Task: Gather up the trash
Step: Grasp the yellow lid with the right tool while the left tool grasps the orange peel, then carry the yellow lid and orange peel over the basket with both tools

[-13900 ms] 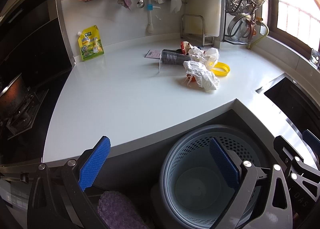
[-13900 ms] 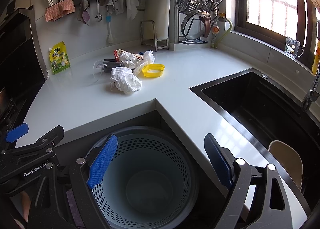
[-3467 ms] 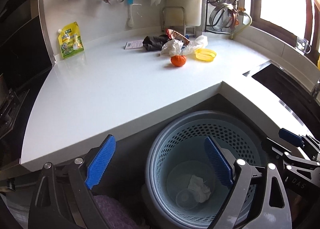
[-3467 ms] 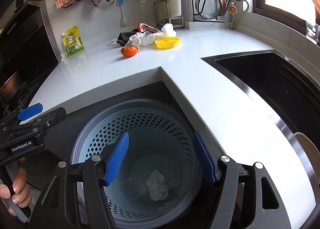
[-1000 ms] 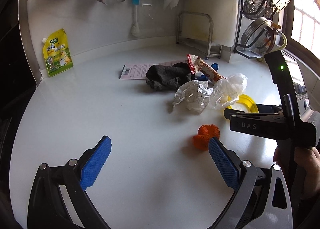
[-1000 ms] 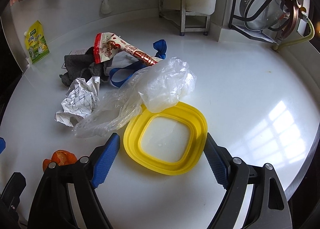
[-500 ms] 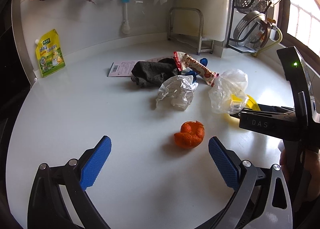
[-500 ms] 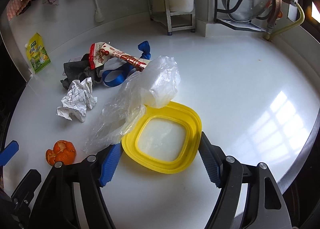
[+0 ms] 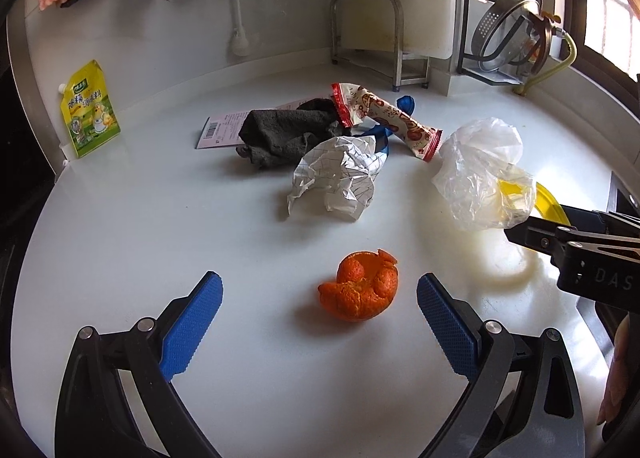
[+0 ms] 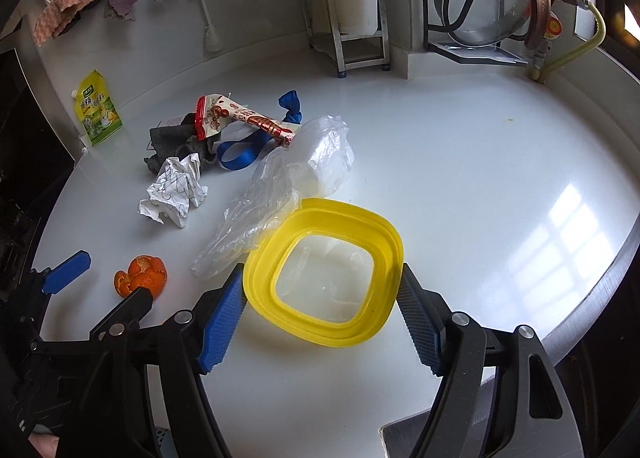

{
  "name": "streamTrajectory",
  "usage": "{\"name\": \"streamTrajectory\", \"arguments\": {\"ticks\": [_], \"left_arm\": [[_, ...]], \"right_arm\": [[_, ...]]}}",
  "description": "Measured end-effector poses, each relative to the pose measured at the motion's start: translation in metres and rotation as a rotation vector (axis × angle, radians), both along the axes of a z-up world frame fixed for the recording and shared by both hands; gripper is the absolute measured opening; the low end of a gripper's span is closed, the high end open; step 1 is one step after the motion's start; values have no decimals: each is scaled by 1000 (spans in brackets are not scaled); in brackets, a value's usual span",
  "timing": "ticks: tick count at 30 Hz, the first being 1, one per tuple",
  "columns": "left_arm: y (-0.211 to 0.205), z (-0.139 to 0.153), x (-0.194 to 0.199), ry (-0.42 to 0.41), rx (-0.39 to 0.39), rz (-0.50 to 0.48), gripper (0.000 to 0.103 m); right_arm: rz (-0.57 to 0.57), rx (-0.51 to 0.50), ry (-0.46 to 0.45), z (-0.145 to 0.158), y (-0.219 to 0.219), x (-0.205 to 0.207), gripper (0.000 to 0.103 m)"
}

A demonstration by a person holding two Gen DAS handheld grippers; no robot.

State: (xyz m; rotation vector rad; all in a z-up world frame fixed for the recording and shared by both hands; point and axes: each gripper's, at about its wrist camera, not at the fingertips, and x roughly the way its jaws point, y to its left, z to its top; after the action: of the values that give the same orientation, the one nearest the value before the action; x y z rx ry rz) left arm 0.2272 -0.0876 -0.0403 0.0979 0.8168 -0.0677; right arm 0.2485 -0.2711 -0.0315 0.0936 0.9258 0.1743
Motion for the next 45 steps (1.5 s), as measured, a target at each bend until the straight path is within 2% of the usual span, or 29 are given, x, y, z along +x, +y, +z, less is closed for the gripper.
{"name": "streamTrajectory", "arguments": {"ticks": [3, 6, 8, 10, 11, 13, 19, 27, 38, 45], "left_arm": [[0, -5, 6, 20, 2, 15, 94], [-1, -9, 8, 32, 5, 12, 80], [-1, -11, 7, 36, -7, 1, 63], [-1, -12, 6, 41, -21, -11, 40], [0, -11, 4, 43, -31, -17, 32], [1, -9, 1, 46, -42, -27, 26], [7, -1, -9, 43, -56, -38, 24], [19, 16, -42, -19, -18, -41, 24], [37, 22, -118, -64, -8, -85, 24], [44, 19, -166, -87, 4, -120, 24]], "right_arm": [[3, 4, 2, 0, 0, 0, 71], [4, 7, 2, 0, 1, -1, 71], [4, 7, 4, -1, 1, -1, 71], [6, 7, 8, -1, 2, -2, 71], [7, 8, 9, -1, 2, -3, 71], [10, 7, 9, -1, 4, -6, 71], [14, -16, -6, 5, 11, -23, 71], [-16, -23, -33, 10, 16, -62, 71], [-73, -8, -89, 16, 33, -162, 71], [-101, 64, -81, -7, 44, -224, 71]]}}
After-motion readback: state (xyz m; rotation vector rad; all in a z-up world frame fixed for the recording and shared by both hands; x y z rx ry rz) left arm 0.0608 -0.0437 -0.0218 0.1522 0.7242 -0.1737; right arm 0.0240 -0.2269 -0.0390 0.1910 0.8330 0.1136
